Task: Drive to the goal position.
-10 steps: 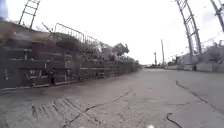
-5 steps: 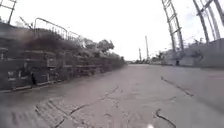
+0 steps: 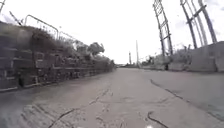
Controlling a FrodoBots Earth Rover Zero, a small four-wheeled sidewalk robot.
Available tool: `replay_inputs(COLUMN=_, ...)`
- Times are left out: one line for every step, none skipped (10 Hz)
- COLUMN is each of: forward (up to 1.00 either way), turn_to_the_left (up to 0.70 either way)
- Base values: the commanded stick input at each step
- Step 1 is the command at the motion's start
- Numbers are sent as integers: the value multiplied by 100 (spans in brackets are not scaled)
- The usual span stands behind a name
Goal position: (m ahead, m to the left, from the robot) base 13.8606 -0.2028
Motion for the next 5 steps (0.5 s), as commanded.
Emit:
replay_inputs(forward=0, turn_to_the_left=0)
replay_inputs(forward=0, turn_to_the_left=0)
replay_inputs(forward=0, turn_to_the_left=0)
replay_inputs(forward=0, turn_to_the_left=0)
replay_inputs(forward=0, turn_to_the_left=0)
